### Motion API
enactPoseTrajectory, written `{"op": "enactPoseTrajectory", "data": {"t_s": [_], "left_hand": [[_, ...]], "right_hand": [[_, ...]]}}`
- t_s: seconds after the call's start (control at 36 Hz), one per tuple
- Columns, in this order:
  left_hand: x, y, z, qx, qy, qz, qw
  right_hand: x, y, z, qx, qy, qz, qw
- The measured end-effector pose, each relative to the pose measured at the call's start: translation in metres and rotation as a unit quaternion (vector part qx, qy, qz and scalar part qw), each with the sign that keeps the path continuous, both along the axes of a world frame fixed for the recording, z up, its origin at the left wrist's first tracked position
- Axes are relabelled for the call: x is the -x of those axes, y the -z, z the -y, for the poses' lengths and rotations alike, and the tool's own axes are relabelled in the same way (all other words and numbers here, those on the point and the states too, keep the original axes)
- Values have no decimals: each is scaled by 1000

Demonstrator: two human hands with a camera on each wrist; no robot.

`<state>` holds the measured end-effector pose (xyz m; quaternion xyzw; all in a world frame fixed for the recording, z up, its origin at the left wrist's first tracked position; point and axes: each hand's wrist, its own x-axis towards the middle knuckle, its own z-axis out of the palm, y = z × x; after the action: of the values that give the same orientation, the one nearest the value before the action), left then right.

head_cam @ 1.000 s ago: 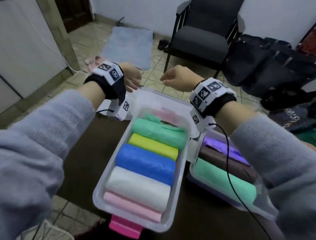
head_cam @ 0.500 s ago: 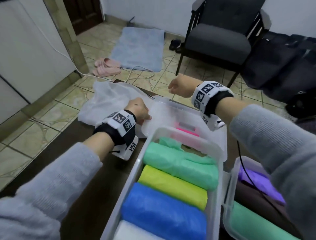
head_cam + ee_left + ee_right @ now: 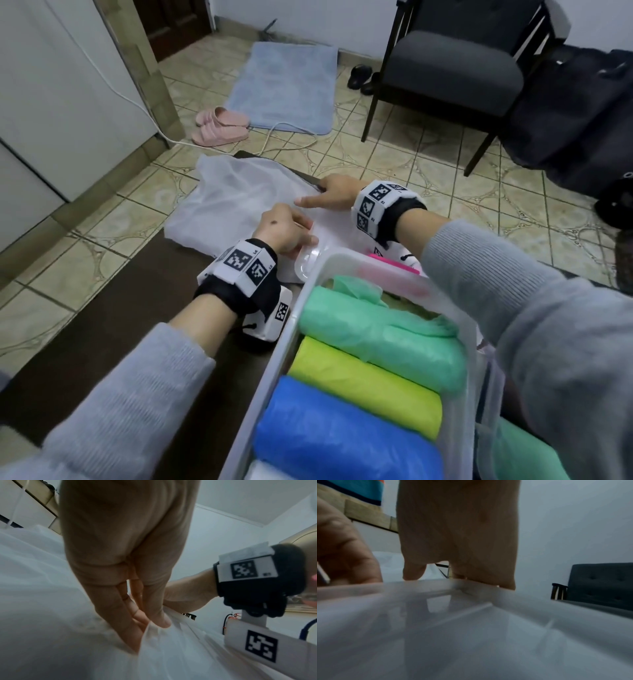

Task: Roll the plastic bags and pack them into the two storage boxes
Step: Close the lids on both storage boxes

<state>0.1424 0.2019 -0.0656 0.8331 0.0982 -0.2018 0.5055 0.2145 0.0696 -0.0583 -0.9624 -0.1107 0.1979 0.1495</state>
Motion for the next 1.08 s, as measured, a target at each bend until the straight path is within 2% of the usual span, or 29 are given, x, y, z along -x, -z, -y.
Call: {"op": "enactPoseTrajectory", "data": {"t_s": [0.17, 0.31, 0.39, 0.47, 0.58, 0.69, 0.92, 1.08], "left_hand": [[5, 1, 1, 28, 2, 5, 1000], [6, -3, 4, 36, -9, 13, 999], [6, -4, 4, 44, -6, 15, 999], [7, -6, 3, 39, -5, 33, 999], [9, -5, 2, -5, 4, 42, 999], [12, 3, 2, -64, 13, 43, 997], [23, -14, 3, -186, 138, 50, 972], [35, -58, 1, -238, 162, 72, 955]], "right_hand": [[-1, -12, 6, -102, -12, 20, 995], [-4, -28, 9, -153, -39, 115, 981], [-8, -39, 16, -234, -12, 154, 960], [-13, -49, 25, -269, 41, 213, 938], [-8, -70, 35, -314, 105, 301, 894], [5, -90, 49, -359, 154, 332, 859], [47, -120, 89, -306, 168, 339, 874], [97, -143, 125, -310, 234, 315, 866]]}}
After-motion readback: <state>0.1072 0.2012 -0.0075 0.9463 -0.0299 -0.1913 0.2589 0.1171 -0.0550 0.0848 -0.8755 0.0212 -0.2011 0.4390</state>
